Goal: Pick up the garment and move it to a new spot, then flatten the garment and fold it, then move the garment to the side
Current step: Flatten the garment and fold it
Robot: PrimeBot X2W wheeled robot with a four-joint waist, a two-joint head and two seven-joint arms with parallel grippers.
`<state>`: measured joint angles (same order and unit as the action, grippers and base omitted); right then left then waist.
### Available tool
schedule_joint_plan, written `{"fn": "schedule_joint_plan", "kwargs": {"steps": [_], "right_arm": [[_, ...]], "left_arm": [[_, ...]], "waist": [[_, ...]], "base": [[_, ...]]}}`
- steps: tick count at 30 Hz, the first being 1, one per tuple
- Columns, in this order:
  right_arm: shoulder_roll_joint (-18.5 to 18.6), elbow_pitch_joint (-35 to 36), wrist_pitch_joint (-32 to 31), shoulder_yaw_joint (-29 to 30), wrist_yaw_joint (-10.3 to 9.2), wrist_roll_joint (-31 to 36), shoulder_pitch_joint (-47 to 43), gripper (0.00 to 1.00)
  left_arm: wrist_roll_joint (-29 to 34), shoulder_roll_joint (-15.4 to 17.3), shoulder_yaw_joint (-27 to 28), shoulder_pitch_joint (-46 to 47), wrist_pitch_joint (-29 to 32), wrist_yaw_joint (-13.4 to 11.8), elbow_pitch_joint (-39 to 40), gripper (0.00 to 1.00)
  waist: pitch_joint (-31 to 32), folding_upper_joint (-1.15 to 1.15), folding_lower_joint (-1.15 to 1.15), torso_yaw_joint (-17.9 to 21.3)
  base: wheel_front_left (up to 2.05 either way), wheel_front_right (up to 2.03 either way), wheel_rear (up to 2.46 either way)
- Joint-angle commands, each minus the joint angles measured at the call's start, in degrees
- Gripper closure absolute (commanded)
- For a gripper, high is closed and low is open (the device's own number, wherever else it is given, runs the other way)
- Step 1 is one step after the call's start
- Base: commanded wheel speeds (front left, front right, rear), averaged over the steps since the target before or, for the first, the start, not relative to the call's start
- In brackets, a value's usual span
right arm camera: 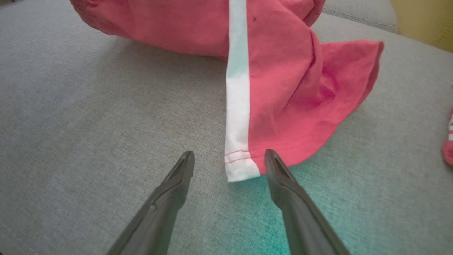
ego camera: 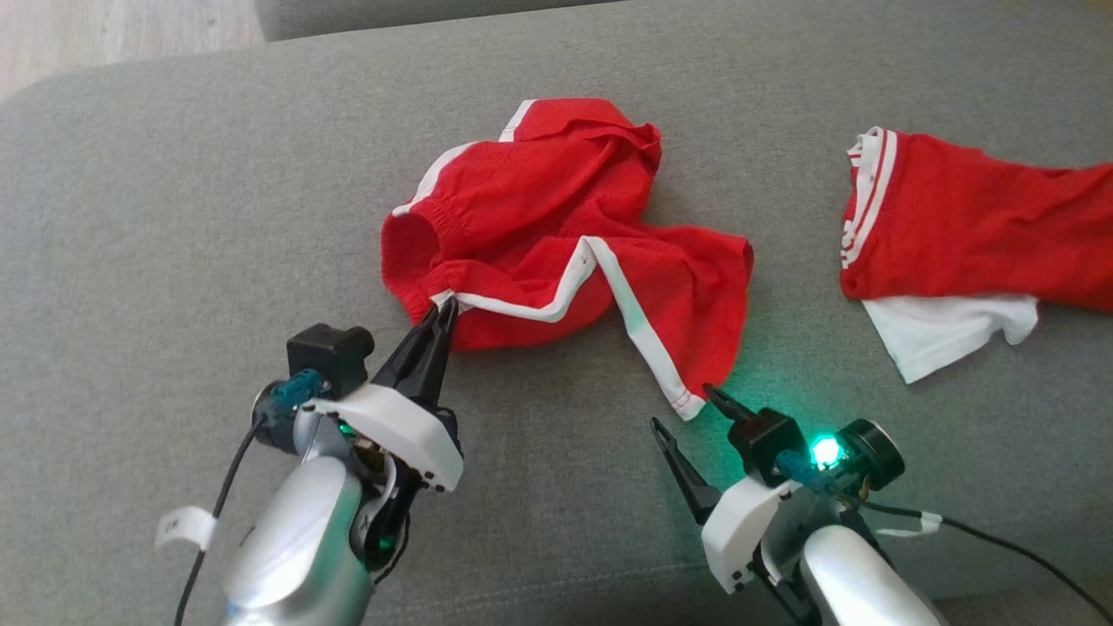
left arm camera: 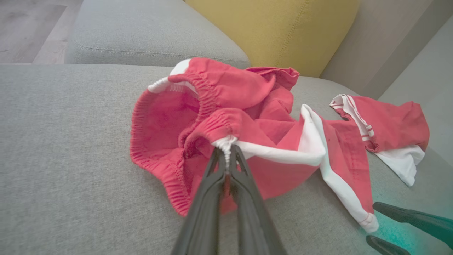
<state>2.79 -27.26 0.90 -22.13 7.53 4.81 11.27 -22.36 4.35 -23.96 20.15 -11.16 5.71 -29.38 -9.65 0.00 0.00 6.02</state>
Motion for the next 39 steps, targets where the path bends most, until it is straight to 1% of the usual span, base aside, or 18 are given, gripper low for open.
{"fn": "schedule_joint_plan", "kwargs": {"steps": [1,9,10,11,12,18,24,33,39], "right_arm": [[0.1,1.3,0.1,-1.0,-0.04,0.3,1.8,0.0],[0.1,-2.3,-0.8,-0.7,-0.04,-0.8,2.9,0.0],[0.1,-2.7,-0.9,-0.6,-0.04,-0.8,3.1,0.2],[0.1,-3.1,-1.0,-0.6,-0.04,-0.8,3.2,0.75],[0.1,-3.5,-1.2,-0.6,-0.04,-0.7,3.4,1.0],[0.1,-5.2,-1.4,1.5,-0.04,0.7,4.1,1.0],[0.1,-5.1,-0.1,6.6,-0.04,3.4,5.3,1.0],[0.1,-1.0,2.5,15.9,-0.04,8.9,9.4,1.0],[0.1,3.1,3.6,17.0,-0.04,10.1,11.8,1.0]], "left_arm": [[-0.6,1.2,1.4,1.8,-0.2,-0.2,2.1,1.0],[-0.9,1.6,0.9,1.8,-0.1,-0.3,2.7,1.0],[-0.9,1.7,0.9,1.8,-0.1,-0.3,2.8,1.0],[-1.0,1.7,0.9,1.8,-0.1,-0.3,2.8,1.0],[-1.0,1.8,0.9,1.8,-0.2,-0.3,2.9,1.0],[-1.5,2.4,1.2,1.8,-0.4,-0.6,3.2,1.0],[-1.9,3.3,1.8,1.4,-0.7,-1.0,3.8,1.0],[-1.8,5.6,2.7,1.4,-1.2,-1.8,6.6,1.0],[-1.2,7.1,2.4,1.4,-0.8,-1.9,10.2,1.0]], "waist": [[-0.1,0.0,0.0,-0.2],[-0.5,0.0,0.0,-1.4],[-0.6,0.0,0.0,-1.5],[-0.6,0.0,0.0,-1.6],[-0.6,0.0,0.0,-1.6],[-0.4,0.0,0.0,-1.6],[0.6,0.0,0.0,-1.3],[3.1,0.0,0.0,-0.9],[5.4,0.0,0.0,-0.9]], "base": [[0.0,0.0,0.0],[0.0,0.0,0.0],[0.0,0.0,0.0],[0.0,0.0,0.0],[0.0,0.0,0.0],[0.0,0.0,0.0],[0.0,0.0,0.0],[0.0,0.0,0.0],[0.0,0.0,0.0]]}}
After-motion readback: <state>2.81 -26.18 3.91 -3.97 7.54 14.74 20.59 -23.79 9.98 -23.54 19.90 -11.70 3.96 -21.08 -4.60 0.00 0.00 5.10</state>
